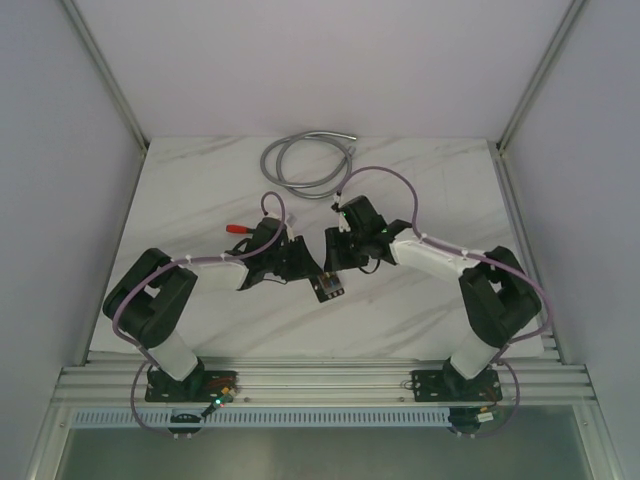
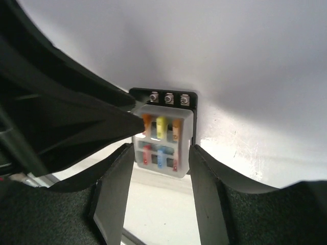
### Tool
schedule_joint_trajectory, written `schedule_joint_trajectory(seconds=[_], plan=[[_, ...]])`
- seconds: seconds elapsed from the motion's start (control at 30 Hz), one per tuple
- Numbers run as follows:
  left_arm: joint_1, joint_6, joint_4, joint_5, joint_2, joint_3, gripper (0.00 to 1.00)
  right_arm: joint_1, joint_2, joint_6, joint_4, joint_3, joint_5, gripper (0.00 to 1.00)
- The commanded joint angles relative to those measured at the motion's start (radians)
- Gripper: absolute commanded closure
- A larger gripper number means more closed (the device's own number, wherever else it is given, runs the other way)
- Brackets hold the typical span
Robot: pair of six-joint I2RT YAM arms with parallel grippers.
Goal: Snap on the fuse box
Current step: Close the fuse box cover on the fuse box base.
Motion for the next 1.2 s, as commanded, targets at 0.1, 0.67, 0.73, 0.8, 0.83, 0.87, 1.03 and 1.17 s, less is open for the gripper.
schedule_joint_trajectory(seconds=[0.1,0.67,0.73,0.8,0.83,0.87,1.03,1.17], plan=[[-0.013,0.014,-0.047,0.002,0.020,-0.024,0.56,-0.004,-0.054,-0.004,0.005,-0.044,-0.033,0.51],[-0.040,-0.002,-0.063,0.003,0.065,-0.035,0.69,-0.005,0.068,-0.016,-0.004,-0.125,-0.087,0.73],[-0.046,-0.008,-0.068,0.006,0.076,-0.041,0.70,-0.004,0.089,-0.019,-0.018,-0.121,-0.071,0.74],[-0.054,-0.015,-0.070,0.011,0.089,-0.051,0.72,-0.005,0.111,-0.026,-0.037,-0.118,-0.040,0.74],[-0.056,-0.018,-0.073,0.012,0.095,-0.056,0.73,-0.005,0.122,-0.028,-0.046,-0.116,-0.029,0.75],[-0.060,-0.023,-0.073,0.011,0.100,-0.063,0.75,-0.005,0.130,-0.029,-0.053,-0.116,-0.018,0.75],[-0.068,-0.035,-0.082,0.002,0.105,-0.110,0.79,-0.003,0.160,-0.025,-0.079,-0.109,0.053,0.78],[-0.080,-0.028,-0.113,-0.025,0.092,-0.135,0.82,0.010,0.140,-0.027,-0.093,-0.084,0.121,0.80]])
